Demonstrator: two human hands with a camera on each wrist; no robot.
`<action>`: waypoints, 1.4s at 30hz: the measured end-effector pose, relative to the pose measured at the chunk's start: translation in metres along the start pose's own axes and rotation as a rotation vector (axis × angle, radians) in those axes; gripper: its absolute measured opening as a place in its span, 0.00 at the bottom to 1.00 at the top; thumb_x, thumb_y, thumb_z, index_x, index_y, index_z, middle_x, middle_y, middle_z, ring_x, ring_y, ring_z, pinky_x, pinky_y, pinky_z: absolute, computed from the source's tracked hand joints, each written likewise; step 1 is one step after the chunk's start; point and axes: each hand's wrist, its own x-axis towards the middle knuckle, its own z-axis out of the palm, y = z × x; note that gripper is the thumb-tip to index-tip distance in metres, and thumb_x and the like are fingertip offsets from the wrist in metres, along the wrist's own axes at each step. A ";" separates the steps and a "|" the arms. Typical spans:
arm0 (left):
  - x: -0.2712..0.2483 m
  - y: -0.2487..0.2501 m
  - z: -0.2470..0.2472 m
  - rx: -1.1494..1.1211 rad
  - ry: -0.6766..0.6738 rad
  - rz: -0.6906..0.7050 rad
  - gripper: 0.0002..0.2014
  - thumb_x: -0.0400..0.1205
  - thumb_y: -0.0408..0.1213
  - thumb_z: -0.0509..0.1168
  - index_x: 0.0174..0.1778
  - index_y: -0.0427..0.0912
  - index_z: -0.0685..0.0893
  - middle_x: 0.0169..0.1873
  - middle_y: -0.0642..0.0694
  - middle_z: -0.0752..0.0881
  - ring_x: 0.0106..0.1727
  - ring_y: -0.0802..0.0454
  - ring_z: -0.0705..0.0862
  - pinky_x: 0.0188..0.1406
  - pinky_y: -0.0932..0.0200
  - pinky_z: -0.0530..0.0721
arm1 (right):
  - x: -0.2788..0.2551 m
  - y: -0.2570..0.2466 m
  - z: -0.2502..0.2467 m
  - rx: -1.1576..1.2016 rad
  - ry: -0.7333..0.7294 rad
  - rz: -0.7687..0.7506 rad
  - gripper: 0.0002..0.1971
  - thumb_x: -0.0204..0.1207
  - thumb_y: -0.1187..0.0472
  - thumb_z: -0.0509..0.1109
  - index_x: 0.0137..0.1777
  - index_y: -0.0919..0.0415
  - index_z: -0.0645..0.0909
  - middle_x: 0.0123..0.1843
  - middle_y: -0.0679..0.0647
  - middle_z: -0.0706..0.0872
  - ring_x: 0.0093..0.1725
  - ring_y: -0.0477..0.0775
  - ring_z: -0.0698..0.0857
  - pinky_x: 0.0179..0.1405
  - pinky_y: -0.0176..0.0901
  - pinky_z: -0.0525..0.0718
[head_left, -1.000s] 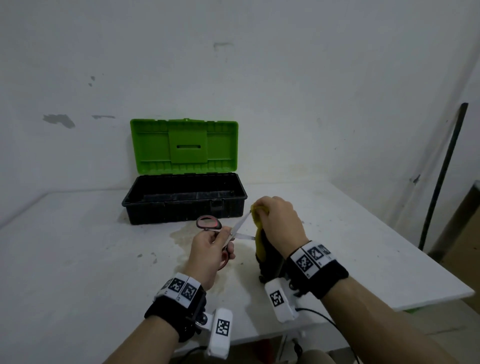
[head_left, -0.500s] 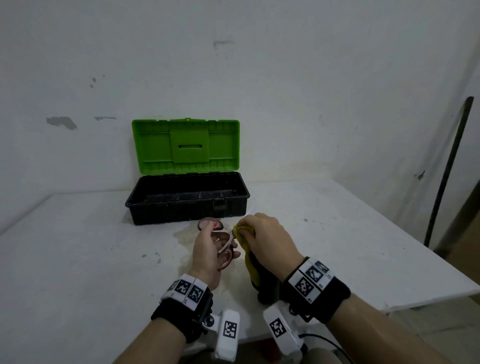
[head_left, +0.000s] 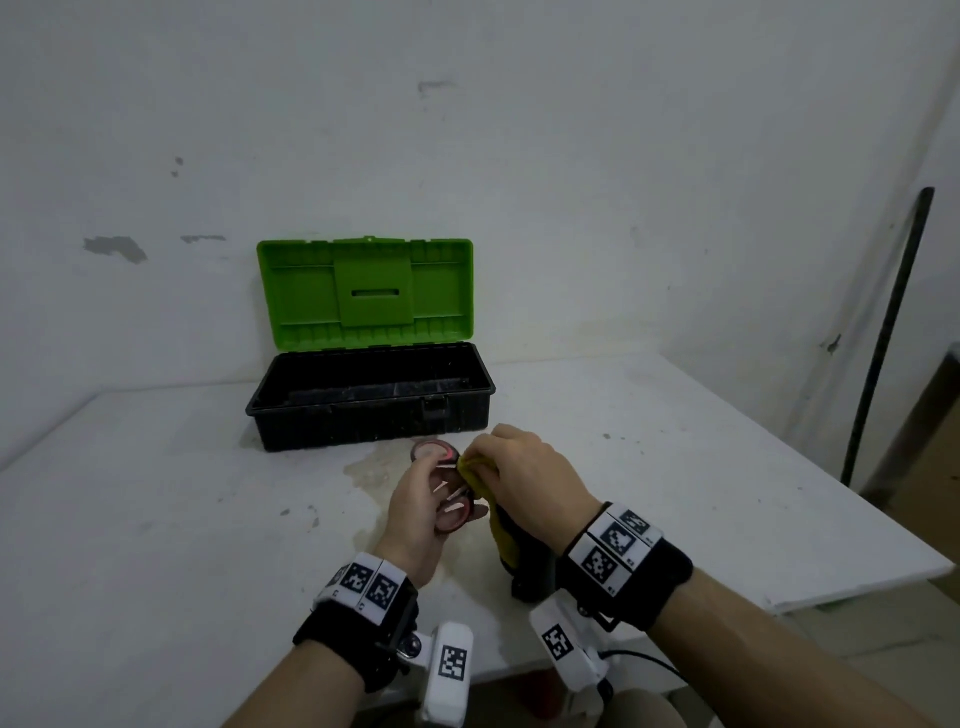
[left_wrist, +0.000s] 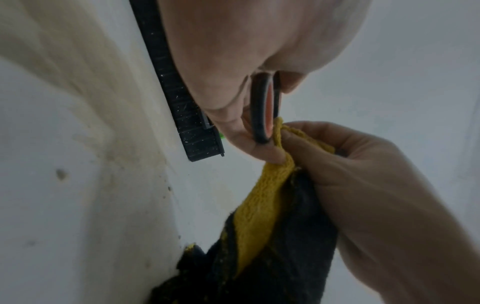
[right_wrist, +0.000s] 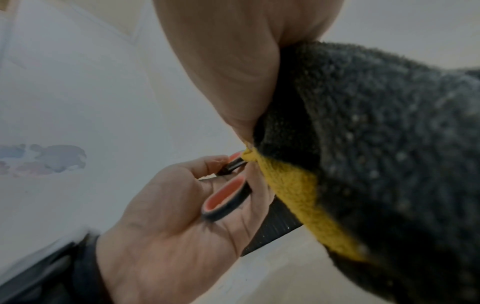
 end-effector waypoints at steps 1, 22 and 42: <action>0.001 -0.001 0.000 0.031 0.010 0.017 0.11 0.88 0.41 0.59 0.45 0.41 0.83 0.35 0.42 0.87 0.38 0.46 0.87 0.32 0.50 0.87 | -0.001 -0.001 -0.001 0.006 0.011 -0.014 0.09 0.83 0.53 0.62 0.56 0.49 0.83 0.53 0.50 0.80 0.49 0.59 0.84 0.46 0.57 0.85; 0.011 -0.006 0.003 0.016 0.117 0.112 0.18 0.92 0.51 0.52 0.53 0.43 0.81 0.40 0.38 0.86 0.37 0.45 0.84 0.33 0.49 0.85 | 0.001 -0.007 -0.008 -0.083 -0.054 -0.034 0.13 0.84 0.57 0.60 0.54 0.56 0.87 0.50 0.55 0.78 0.46 0.61 0.84 0.46 0.55 0.86; 0.013 -0.012 0.002 0.014 0.065 0.067 0.20 0.91 0.51 0.52 0.55 0.40 0.83 0.45 0.36 0.89 0.46 0.41 0.89 0.42 0.45 0.88 | 0.001 -0.013 -0.007 -0.066 -0.077 -0.117 0.10 0.84 0.58 0.62 0.50 0.56 0.86 0.47 0.54 0.75 0.40 0.61 0.83 0.37 0.53 0.81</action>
